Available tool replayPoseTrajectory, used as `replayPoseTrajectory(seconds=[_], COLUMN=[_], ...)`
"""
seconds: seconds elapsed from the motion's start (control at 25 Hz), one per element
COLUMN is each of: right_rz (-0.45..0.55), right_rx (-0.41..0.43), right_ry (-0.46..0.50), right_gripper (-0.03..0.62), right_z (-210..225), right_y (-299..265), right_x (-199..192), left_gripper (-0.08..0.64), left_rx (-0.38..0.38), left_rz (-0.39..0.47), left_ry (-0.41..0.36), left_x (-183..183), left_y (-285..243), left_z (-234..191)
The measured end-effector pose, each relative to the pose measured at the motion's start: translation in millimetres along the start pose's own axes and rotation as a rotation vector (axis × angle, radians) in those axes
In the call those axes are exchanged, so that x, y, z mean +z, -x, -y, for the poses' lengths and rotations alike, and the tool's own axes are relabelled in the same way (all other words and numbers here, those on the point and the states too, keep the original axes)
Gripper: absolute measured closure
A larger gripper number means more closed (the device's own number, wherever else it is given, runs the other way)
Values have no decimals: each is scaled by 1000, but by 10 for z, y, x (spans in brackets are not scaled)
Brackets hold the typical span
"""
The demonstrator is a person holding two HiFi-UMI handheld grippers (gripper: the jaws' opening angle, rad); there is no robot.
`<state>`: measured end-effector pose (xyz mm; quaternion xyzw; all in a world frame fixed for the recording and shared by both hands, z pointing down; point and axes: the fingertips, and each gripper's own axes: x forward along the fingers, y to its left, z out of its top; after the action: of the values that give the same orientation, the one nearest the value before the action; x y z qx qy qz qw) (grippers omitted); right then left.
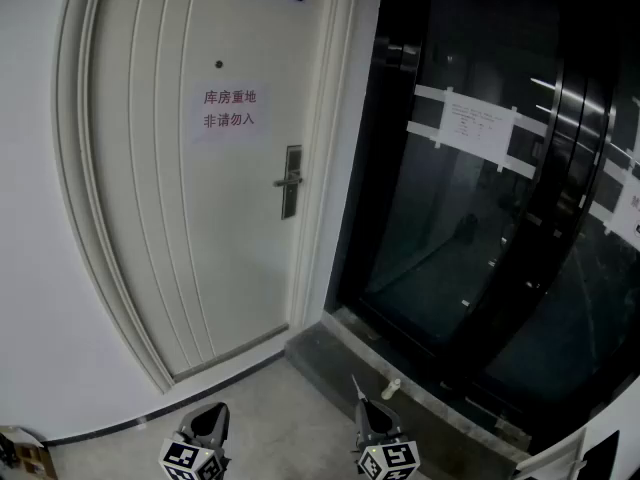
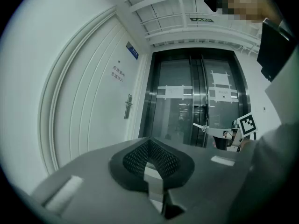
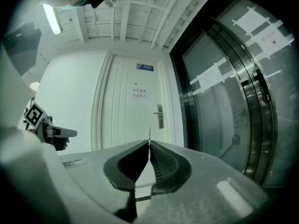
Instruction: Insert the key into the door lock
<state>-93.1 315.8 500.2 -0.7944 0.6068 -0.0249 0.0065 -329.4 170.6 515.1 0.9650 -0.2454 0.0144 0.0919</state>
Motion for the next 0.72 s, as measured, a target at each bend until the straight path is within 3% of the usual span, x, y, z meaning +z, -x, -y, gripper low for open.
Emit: replayPoseTrajectory(seconds=[0.72], right_rz=[3], right_rx=[-62], right_ry=[-21], right_gripper=[581], right_z=[-124], right_y=[28], right_x=[-22], left_gripper=[557], left_rx=[-37], left_rz=[-5], left_ry=[19], left_x=[-45], left_y=[56], left_z=[-206])
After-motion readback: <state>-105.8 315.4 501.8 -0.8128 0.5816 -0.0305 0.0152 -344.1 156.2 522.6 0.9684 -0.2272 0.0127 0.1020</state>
